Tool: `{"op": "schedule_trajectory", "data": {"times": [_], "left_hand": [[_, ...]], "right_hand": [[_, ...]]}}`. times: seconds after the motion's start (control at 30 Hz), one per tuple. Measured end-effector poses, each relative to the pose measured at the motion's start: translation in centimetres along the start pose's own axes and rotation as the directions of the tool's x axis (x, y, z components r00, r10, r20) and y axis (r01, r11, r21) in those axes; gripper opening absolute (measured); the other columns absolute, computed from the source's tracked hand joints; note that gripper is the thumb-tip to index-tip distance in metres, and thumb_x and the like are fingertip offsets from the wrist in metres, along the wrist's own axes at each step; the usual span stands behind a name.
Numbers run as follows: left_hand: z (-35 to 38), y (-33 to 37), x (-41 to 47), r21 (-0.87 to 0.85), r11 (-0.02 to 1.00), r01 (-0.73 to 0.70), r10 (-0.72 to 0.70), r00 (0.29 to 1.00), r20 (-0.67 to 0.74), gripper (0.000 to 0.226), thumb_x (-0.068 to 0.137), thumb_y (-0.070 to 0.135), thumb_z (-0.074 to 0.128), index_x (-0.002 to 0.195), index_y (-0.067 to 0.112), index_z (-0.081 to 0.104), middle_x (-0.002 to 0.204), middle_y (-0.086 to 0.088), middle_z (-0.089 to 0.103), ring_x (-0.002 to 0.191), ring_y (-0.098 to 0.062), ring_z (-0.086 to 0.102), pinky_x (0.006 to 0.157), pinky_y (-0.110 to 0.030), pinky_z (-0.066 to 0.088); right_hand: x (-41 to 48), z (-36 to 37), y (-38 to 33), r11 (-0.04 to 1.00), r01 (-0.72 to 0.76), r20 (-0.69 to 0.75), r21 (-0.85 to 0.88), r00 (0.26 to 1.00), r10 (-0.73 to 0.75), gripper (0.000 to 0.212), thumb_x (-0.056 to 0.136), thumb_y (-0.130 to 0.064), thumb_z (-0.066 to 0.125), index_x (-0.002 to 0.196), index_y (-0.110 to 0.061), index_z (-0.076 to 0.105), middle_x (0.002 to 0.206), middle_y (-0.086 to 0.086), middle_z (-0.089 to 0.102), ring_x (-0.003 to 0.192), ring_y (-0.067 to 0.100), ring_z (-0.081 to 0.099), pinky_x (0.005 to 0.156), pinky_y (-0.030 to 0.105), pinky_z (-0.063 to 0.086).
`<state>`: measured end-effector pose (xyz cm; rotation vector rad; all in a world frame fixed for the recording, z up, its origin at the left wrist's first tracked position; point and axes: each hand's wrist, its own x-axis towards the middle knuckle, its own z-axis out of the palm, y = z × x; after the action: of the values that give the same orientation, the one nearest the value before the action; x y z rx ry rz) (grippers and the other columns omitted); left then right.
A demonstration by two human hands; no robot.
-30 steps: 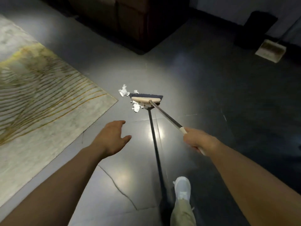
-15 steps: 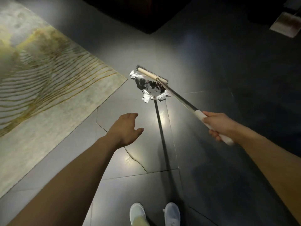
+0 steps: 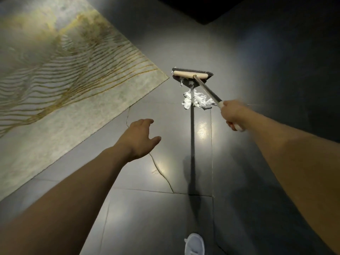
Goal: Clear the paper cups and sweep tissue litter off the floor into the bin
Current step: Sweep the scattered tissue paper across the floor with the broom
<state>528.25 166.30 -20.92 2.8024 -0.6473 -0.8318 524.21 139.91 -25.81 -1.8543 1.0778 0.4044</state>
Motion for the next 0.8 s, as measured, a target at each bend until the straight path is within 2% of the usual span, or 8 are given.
{"op": "schedule_trajectory", "data": {"times": [0.07, 0.13, 0.2, 0.3, 0.37, 0.47, 0.67, 0.8], "left_hand": [[0.3, 0.2, 0.3, -0.01, 1.0, 0.013, -0.013, 1.0, 0.002, 0.064, 0.095, 0.037, 0.051, 0.148, 0.014, 0.024, 0.154, -0.005, 0.026, 0.142, -0.021, 0.022, 0.113, -0.032, 0.022], [0.6, 0.7, 0.2, -0.011, 1.0, 0.011, -0.01, 1.0, 0.01, 0.064, 0.095, 0.037, 0.051, 0.147, 0.013, 0.024, 0.154, -0.005, 0.027, 0.141, -0.022, 0.023, 0.112, -0.032, 0.023], [0.9, 1.3, -0.2, -0.014, 1.0, 0.004, -0.003, 1.0, 0.013, 0.063, 0.095, 0.037, 0.051, 0.147, 0.013, 0.024, 0.153, -0.005, 0.027, 0.141, -0.022, 0.023, 0.112, -0.032, 0.023], [1.6, 1.9, -1.5, -0.022, 1.0, -0.01, 0.01, 1.0, 0.014, 0.063, 0.095, 0.037, 0.051, 0.147, 0.014, 0.025, 0.153, -0.005, 0.028, 0.14, -0.022, 0.025, 0.112, -0.033, 0.024], [2.2, 1.9, -2.9, -0.024, 0.999, -0.02, 0.021, 1.0, 0.015, 0.063, 0.095, 0.037, 0.051, 0.147, 0.014, 0.025, 0.153, -0.006, 0.028, 0.14, -0.022, 0.025, 0.112, -0.033, 0.025], [3.2, 1.6, -6.1, -0.038, 0.999, -0.034, 0.035, 0.999, 0.026, 0.063, 0.095, 0.036, 0.051, 0.147, 0.013, 0.024, 0.153, -0.006, 0.028, 0.141, -0.022, 0.024, 0.111, -0.032, 0.024], [5.9, 0.4, -15.3, -0.026, 0.996, -0.083, 0.083, 0.997, -0.002, 0.063, 0.095, 0.036, 0.051, 0.147, 0.013, 0.025, 0.153, -0.006, 0.028, 0.14, -0.023, 0.025, 0.112, -0.035, 0.025], [8.9, -1.3, -22.4, -0.018, 0.994, -0.112, 0.112, 0.994, 0.014, 0.064, 0.095, 0.037, 0.051, 0.147, 0.013, 0.025, 0.153, -0.007, 0.028, 0.14, -0.024, 0.026, 0.112, -0.036, 0.026]], "right_hand": [[-0.5, 0.9, 1.8, 0.997, 0.027, 0.019, -0.077, 0.999, -0.026, 0.037, 0.096, -0.01, 0.032, 0.127, -0.019, 0.049, 0.093, 0.009, 0.045, 0.073, 0.017, 0.043, 0.047, 0.024, 0.039], [-1.5, 1.1, 3.5, 0.993, 0.005, 0.041, -0.118, 0.999, 0.0, 0.042, 0.094, -0.01, 0.033, 0.133, -0.024, 0.042, 0.104, 0.011, 0.042, 0.072, 0.017, 0.043, 0.041, 0.021, 0.039], [-2.6, 1.1, 4.9, 0.987, -0.005, 0.052, -0.163, 0.999, 0.014, 0.048, 0.093, -0.009, 0.033, 0.138, -0.025, 0.035, 0.099, 0.012, 0.043, 0.071, 0.019, 0.046, 0.043, 0.024, 0.042], [-4.8, 1.2, 6.4, 0.98, -0.023, 0.066, -0.198, 0.997, 0.036, 0.054, 0.09, -0.007, 0.034, 0.14, -0.027, 0.031, 0.096, 0.011, 0.043, 0.08, 0.027, 0.052, 0.058, 0.033, 0.05], [-6.9, 2.0, 7.8, 0.987, -0.051, 0.091, -0.151, 0.994, 0.066, 0.06, 0.088, -0.005, 0.033, 0.143, -0.031, 0.029, 0.1, 0.008, 0.041, 0.081, 0.026, 0.05, 0.053, 0.028, 0.046], [-11.3, 3.8, 10.6, 0.99, -0.112, 0.105, -0.082, 0.987, 0.12, 0.065, 0.087, -0.006, 0.031, 0.142, -0.039, 0.028, 0.092, 0.008, 0.04, 0.082, 0.025, 0.051, 0.049, 0.025, 0.042], [-22.9, 7.5, 15.3, 0.985, -0.07, 0.118, -0.159, 0.989, 0.089, 0.046, 0.092, -0.013, 0.034, 0.136, -0.028, 0.035, 0.113, 0.019, 0.047, 0.075, 0.023, 0.05, 0.042, 0.021, 0.035], [-32.4, 10.5, 18.2, 0.972, -0.042, 0.138, -0.231, 0.988, 0.076, 0.05, 0.097, -0.012, 0.038, 0.145, -0.024, 0.028, 0.129, 0.018, 0.046, 0.087, 0.024, 0.044, 0.044, 0.021, 0.028]]}}
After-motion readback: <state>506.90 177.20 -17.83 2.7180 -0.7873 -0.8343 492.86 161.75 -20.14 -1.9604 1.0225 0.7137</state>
